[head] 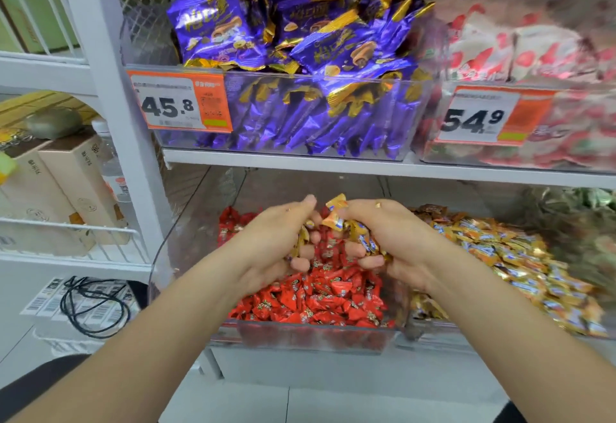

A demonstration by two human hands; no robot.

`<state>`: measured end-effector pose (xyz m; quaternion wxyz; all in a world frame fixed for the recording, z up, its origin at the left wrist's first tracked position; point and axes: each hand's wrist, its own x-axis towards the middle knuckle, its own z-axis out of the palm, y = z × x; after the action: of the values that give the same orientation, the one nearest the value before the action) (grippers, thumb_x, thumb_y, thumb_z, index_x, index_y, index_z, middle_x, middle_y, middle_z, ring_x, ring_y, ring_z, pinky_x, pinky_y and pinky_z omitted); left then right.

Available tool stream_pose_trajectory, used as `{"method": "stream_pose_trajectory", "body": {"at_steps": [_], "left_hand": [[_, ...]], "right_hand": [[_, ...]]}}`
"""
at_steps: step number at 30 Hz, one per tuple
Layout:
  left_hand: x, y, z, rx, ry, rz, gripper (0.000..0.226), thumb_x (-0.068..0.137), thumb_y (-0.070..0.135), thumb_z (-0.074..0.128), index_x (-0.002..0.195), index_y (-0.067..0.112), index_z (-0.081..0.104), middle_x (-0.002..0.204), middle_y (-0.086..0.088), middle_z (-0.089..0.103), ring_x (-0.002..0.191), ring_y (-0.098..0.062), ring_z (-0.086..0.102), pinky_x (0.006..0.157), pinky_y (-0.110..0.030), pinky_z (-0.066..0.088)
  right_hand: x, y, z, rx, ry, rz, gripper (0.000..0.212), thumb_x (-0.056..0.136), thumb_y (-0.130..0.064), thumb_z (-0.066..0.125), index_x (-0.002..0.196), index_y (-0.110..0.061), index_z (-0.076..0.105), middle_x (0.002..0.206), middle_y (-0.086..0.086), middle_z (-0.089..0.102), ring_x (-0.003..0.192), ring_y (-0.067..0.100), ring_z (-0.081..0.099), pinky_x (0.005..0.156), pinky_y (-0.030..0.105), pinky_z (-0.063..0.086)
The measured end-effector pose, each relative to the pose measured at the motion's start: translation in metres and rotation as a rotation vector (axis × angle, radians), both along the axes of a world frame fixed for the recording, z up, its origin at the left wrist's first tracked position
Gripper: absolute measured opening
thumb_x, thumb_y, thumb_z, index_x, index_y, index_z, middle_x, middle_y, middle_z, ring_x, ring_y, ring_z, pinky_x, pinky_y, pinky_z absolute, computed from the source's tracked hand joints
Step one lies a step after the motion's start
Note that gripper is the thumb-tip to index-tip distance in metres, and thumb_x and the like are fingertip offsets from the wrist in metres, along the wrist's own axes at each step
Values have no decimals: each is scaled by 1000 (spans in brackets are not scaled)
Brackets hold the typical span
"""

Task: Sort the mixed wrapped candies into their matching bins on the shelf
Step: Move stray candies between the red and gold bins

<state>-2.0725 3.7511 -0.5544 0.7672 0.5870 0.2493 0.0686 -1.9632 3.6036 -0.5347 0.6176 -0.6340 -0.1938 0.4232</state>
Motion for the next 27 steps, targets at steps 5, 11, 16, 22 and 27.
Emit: {"method": "stream_pose_trajectory", "body": {"at_steps": [5,11,16,22,27], "left_hand": [[3,-51,12,-29,37,-103,11,97,10,53,94,10,64,74,-10,58,50,-16,40,42,-20,26],[37,-132,30,433,-101,-193,14,101,15,55,110,23,61,72,-5,64,54,-19,43,48,-25,35],[102,-170,10,1038,-32,-164,16,97,23,52,112,21,47,101,-9,62,89,-29,63,76,-39,51],[151,-188,-37,1253,342,-448,58,104,35,48,151,18,19,154,-19,19,146,-49,18,119,-61,21],[149,-189,-24,1440,274,-418,57,104,40,46,153,15,31,158,-21,28,151,-46,15,124,-64,11]], "right_hand": [[19,-69,12,-36,-191,-248,17,96,-16,59,79,-13,62,71,10,57,50,20,44,40,22,23],[87,-132,-30,-502,-1203,-464,24,100,-27,63,122,-18,65,90,6,70,85,32,68,72,38,47],[126,-156,-67,-712,-1414,-165,31,104,-46,52,134,-37,57,117,1,58,118,32,55,90,43,41],[149,-178,-71,-887,-1326,-144,49,105,-57,43,148,-35,49,133,10,59,125,37,56,103,48,45],[130,-175,-44,-785,-1258,-312,62,90,-64,51,146,-37,55,132,8,61,126,36,52,106,47,42]]}}
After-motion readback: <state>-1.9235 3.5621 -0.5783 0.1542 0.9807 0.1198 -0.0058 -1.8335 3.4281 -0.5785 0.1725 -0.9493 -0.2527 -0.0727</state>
